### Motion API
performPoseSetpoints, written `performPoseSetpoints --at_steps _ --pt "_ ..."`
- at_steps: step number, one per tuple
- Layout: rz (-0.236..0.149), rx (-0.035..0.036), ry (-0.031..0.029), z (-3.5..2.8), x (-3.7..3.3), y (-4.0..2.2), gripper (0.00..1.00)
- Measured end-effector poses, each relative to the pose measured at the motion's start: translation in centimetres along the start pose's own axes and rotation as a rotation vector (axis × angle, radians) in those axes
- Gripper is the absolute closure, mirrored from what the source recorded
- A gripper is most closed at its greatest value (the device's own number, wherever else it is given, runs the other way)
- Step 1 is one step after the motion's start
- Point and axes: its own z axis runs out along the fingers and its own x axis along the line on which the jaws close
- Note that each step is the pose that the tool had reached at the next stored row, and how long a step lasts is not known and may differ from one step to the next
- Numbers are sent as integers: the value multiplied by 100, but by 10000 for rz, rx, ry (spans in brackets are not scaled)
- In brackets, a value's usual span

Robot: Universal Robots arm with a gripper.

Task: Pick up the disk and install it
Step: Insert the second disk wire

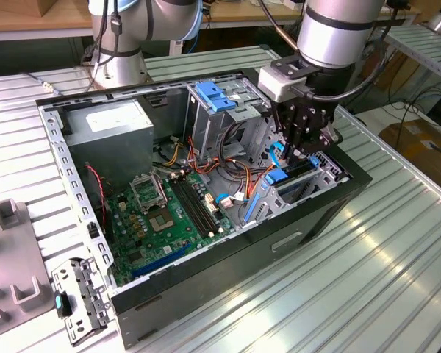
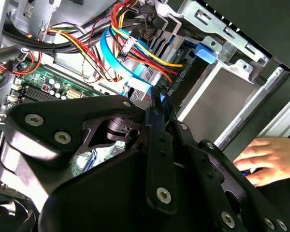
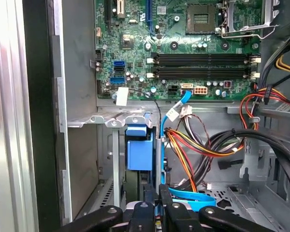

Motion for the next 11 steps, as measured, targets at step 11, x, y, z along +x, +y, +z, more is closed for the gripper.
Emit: performPoseSetpoints --at_steps 11 --pt "89 2 -504 17 159 0 84"
